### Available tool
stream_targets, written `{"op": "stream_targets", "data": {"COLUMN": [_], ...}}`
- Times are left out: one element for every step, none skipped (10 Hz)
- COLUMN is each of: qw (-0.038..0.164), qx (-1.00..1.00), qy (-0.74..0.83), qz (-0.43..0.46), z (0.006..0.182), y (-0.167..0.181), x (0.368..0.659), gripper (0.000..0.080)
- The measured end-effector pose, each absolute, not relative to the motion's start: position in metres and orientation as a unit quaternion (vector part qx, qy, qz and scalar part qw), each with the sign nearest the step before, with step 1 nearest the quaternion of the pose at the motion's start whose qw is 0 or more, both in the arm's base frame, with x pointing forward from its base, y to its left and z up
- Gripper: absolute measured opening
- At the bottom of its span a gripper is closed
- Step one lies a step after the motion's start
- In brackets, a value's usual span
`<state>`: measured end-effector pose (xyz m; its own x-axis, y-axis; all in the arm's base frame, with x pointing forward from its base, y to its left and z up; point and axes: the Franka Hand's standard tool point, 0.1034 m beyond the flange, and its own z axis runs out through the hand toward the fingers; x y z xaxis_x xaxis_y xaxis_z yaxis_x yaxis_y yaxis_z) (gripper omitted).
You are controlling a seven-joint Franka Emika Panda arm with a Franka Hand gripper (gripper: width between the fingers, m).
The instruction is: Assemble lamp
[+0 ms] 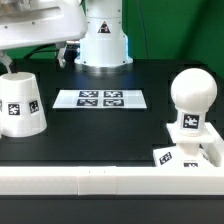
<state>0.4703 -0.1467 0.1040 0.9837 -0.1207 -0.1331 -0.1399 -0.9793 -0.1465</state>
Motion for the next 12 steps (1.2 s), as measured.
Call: {"op": "stream_targets", "data": {"qw": [0.076, 0.075, 0.074, 0.073, 0.073, 0.073, 0.073, 0.073, 0.073, 0.073, 0.073, 0.073], "qx": [-0.993, -0.993, -0.993, -0.993, -0.992, -0.992, -0.992, -0.992, -0.992, -0.992, -0.992, -0.992], "qy": [0.065, 0.064, 0.065, 0.065, 0.065, 0.064, 0.065, 0.064, 0.065, 0.065, 0.064, 0.064], "qz": [0.064, 0.067, 0.07, 0.072, 0.074, 0.076, 0.077, 0.077, 0.077, 0.077, 0.077, 0.077], "z": [0.099, 0.094, 0.088, 0.086, 0.085, 0.082, 0.081, 0.081, 0.081, 0.081, 0.081, 0.081], "y": [-0.146, -0.147, -0.147, -0.147, -0.147, -0.146, -0.146, -0.146, -0.146, -0.146, -0.146, -0.146], "x": [0.47, 0.471, 0.47, 0.469, 0.468, 0.467, 0.467, 0.467, 0.467, 0.467, 0.467, 0.467], "gripper": [0.0699, 0.0699, 0.0699, 0.0699, 0.0673, 0.0673, 0.0497, 0.0315, 0.0182, 0.0182, 0.0045, 0.0045]}}
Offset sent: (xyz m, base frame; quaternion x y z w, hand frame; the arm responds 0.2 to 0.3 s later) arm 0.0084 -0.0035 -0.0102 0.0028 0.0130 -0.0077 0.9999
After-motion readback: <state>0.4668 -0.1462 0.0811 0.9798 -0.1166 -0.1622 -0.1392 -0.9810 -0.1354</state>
